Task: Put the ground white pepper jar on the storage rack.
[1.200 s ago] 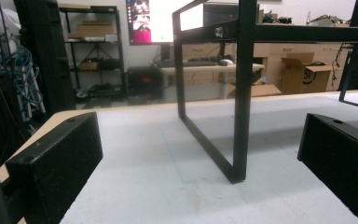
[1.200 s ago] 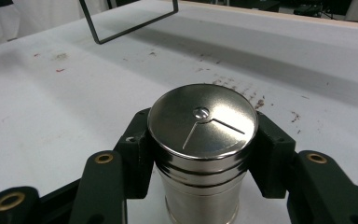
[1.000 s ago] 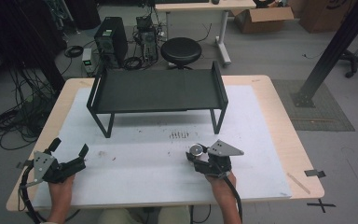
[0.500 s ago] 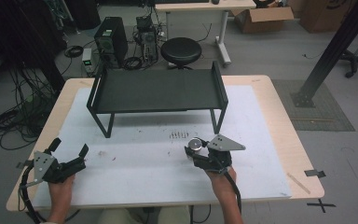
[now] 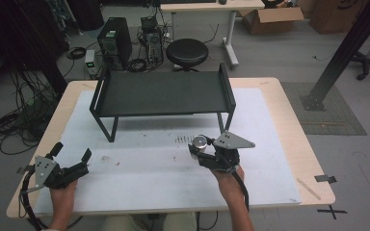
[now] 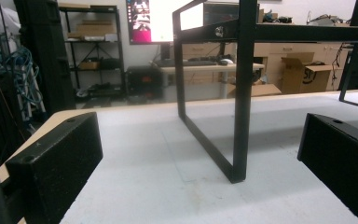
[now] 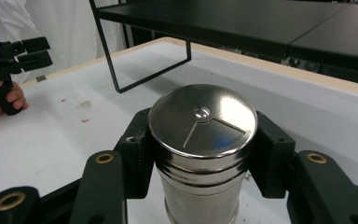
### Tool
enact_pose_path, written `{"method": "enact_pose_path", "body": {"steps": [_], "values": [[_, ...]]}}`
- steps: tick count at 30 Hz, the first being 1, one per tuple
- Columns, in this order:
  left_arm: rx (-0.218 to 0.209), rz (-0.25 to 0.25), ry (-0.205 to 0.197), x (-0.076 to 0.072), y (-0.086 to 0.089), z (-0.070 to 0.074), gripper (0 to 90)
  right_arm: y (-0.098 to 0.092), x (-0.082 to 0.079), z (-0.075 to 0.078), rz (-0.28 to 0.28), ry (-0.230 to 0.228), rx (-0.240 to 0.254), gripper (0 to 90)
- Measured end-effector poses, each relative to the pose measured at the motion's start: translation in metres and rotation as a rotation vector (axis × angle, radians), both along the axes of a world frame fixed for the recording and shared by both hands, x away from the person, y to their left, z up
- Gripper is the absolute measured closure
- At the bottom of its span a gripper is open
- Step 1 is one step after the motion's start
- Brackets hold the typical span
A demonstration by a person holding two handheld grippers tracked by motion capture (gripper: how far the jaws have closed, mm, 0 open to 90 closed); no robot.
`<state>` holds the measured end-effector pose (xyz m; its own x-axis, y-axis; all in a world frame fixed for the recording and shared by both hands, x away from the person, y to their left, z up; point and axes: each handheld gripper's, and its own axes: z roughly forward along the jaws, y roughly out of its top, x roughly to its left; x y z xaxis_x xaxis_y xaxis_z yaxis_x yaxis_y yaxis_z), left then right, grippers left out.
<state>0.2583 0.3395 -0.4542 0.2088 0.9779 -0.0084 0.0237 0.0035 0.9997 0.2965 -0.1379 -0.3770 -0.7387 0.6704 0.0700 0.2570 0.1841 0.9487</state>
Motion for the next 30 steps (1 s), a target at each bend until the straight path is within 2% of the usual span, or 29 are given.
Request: {"method": "enact_pose_path", "body": {"steps": [30], "values": [[0.001,0.000,0.002,0.000,0.000,0.000,0.2,0.009,0.015,0.044,0.036,-0.051,0.041,48.7]]}}
